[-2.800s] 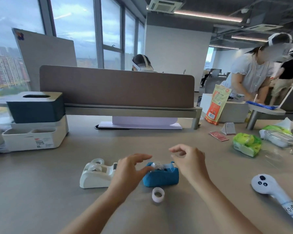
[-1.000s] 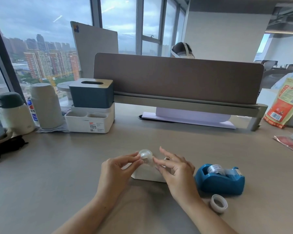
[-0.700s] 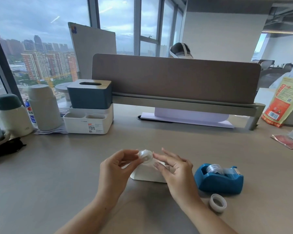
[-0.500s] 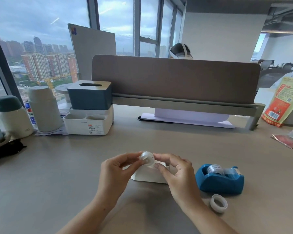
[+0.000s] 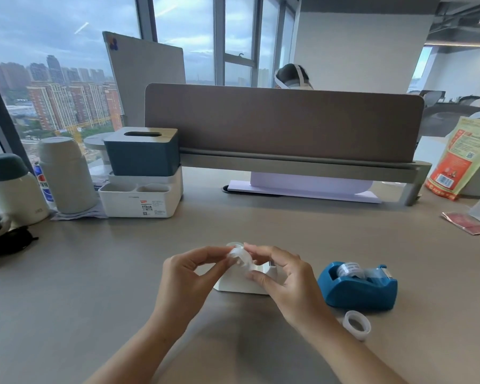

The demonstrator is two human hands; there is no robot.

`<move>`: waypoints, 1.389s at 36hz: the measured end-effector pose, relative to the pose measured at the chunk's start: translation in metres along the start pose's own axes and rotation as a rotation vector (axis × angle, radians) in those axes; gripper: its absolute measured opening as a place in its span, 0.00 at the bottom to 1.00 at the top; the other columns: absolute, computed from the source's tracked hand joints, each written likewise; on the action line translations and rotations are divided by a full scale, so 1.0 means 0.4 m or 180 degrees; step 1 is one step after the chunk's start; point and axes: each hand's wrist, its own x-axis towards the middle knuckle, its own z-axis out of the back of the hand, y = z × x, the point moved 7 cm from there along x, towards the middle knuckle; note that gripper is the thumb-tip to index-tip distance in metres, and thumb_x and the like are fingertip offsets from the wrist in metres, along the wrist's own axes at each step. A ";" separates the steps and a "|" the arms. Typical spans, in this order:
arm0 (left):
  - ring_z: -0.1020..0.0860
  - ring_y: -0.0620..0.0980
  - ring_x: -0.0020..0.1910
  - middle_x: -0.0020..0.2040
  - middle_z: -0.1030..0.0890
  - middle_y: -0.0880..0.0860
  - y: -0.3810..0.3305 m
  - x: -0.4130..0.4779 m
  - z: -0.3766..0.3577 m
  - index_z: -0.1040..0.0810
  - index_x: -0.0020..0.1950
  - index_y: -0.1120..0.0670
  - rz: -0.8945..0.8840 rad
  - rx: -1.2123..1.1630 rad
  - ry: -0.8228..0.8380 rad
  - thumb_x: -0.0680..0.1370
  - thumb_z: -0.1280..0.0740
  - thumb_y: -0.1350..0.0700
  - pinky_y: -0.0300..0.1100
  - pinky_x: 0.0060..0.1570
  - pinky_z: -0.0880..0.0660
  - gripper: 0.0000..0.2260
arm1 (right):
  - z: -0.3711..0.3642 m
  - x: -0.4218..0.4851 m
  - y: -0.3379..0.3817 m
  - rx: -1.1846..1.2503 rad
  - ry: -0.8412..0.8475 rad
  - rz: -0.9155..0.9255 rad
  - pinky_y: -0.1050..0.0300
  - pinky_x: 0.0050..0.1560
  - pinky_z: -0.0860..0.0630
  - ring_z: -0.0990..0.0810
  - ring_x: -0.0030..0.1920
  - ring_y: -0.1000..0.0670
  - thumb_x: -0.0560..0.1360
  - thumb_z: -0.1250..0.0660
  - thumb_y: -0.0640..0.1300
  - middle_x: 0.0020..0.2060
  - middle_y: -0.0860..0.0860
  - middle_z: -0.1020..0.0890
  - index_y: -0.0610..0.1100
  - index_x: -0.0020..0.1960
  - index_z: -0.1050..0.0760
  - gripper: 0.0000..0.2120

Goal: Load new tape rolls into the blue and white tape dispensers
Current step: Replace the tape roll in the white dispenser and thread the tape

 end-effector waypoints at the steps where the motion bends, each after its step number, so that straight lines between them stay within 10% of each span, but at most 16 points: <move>1: 0.15 0.41 0.47 0.43 0.12 0.41 0.000 0.000 0.001 0.12 0.44 0.47 -0.0010 0.0024 -0.0004 0.67 0.25 0.51 0.42 0.54 0.20 0.07 | 0.000 0.001 0.000 0.0021 0.0006 0.0023 0.53 0.62 0.28 0.21 0.55 0.56 0.71 0.25 0.50 0.49 0.63 0.16 0.61 0.58 0.21 0.17; 21: 0.16 0.41 0.43 0.38 0.14 0.43 -0.028 -0.010 0.007 0.15 0.42 0.44 -0.0360 0.0420 -0.0029 0.69 0.23 0.58 0.30 0.50 0.25 0.08 | 0.041 0.014 -0.022 0.0133 -0.0637 0.0229 0.58 0.53 0.24 0.18 0.41 0.52 0.68 0.22 0.43 0.47 0.61 0.16 0.52 0.47 0.19 0.11; 33: 0.29 0.35 0.46 0.37 0.16 0.38 -0.014 -0.055 -0.102 0.14 0.44 0.41 -0.1385 0.2331 0.1325 0.70 0.33 0.38 0.38 0.49 0.33 0.11 | 0.058 0.017 -0.067 -0.0072 -0.0753 -0.0142 0.61 0.48 0.23 0.19 0.43 0.54 0.68 0.23 0.45 0.42 0.60 0.16 0.52 0.46 0.21 0.09; 50: 0.20 0.45 0.42 0.44 0.15 0.46 -0.076 0.197 -0.063 0.15 0.54 0.48 -0.0380 0.2266 0.0637 0.73 0.26 0.48 0.36 0.45 0.26 0.11 | 0.057 0.010 -0.056 -0.0557 -0.0855 -0.0040 0.50 0.51 0.24 0.22 0.44 0.58 0.69 0.25 0.52 0.41 0.67 0.19 0.57 0.48 0.20 0.09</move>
